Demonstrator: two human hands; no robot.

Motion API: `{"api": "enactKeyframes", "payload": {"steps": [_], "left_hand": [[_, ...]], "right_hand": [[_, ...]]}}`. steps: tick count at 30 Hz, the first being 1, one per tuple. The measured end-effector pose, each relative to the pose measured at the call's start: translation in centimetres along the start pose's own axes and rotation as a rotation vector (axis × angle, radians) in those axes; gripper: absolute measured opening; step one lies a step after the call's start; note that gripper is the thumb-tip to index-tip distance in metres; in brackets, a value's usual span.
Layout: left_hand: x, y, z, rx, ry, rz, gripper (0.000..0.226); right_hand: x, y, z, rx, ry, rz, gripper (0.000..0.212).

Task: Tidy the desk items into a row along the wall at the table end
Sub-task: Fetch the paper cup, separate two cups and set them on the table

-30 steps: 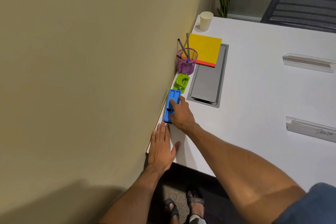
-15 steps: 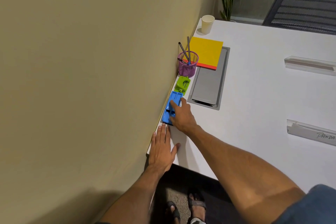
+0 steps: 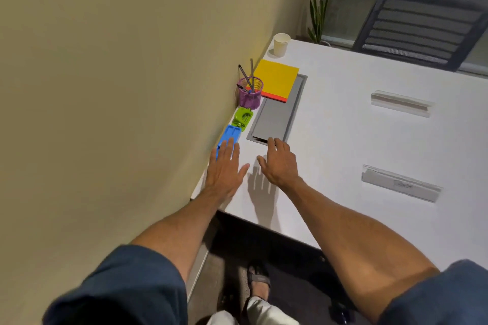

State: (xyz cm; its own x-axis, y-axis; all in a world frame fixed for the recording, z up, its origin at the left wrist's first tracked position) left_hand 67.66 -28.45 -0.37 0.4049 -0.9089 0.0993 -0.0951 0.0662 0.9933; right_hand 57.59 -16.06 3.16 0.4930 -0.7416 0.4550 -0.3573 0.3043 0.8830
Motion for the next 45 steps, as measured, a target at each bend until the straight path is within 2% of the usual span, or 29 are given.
{"api": "enactKeyframes", "payload": {"steps": [12,24,26,27,29,30,32,33,35,36,38,39,44,45], "left_hand": [[-7.8,8.0,-3.1,-0.052,-0.222,0.059,0.071],[-21.1,12.4,-8.3,-0.053,-0.527,0.05,0.071],[-25.9,13.8,-9.1,-0.052,-0.619,0.067,0.071],[-25.8,14.0,-9.0,-0.064,-0.62,0.072,0.071],[-31.4,15.3,-10.1,-0.088,-0.707,0.083,0.07],[-31.4,15.6,-9.8,-0.107,-0.708,0.087,0.069],[-37.9,16.6,-11.2,-0.1,-0.774,0.082,0.069],[-38.1,17.0,-10.9,-0.113,-0.772,0.084,0.069],[-45.0,17.7,-12.4,-0.102,-0.802,0.071,0.07],[-45.4,17.8,-12.4,-0.108,-0.808,0.079,0.07],[-52.0,17.8,-14.2,-0.095,-0.832,0.085,0.07],[-52.3,17.9,-14.0,-0.101,-0.841,0.089,0.071],[-65.1,17.7,-18.1,-0.056,-0.941,0.102,0.072],[-65.2,18.0,-17.7,-0.08,-0.94,0.105,0.072]], "right_hand": [[-4.0,7.5,-10.7,-0.141,-0.179,-0.031,0.058],[-13.3,14.3,-23.3,-0.301,-0.461,0.002,0.058],[-16.6,16.4,-26.6,-0.335,-0.536,0.021,0.059],[-16.6,16.8,-26.5,-0.343,-0.525,0.018,0.058],[-20.7,18.9,-30.0,-0.375,-0.601,0.027,0.057],[-20.8,19.4,-29.8,-0.381,-0.596,0.015,0.057],[-25.6,22.0,-33.5,-0.396,-0.659,0.026,0.057],[-25.8,22.6,-33.3,-0.41,-0.654,0.026,0.057],[-31.1,25.4,-36.8,-0.424,-0.695,0.026,0.058],[-31.4,25.6,-36.6,-0.434,-0.698,0.025,0.058],[-36.7,27.5,-40.1,-0.431,-0.732,0.026,0.059],[-36.9,27.5,-39.9,-0.433,-0.73,0.019,0.059],[-46.5,29.7,-47.5,-0.453,-0.834,0.068,0.06],[-46.5,29.6,-47.3,-0.459,-0.819,0.058,0.059]]}}
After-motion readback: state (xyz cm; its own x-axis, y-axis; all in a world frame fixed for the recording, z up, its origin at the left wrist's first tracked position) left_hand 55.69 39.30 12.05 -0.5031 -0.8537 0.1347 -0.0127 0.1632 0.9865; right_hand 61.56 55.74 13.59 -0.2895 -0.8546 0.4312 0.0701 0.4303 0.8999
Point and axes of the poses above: each hand's wrist, its own z-axis towards the middle knuckle, its own y-axis out of the back of the hand, x = y × z, the point moved 1 cm from there along z, towards the middle knuckle, and after that the axes turned 10 degrees about z, right-handed, at the moved point
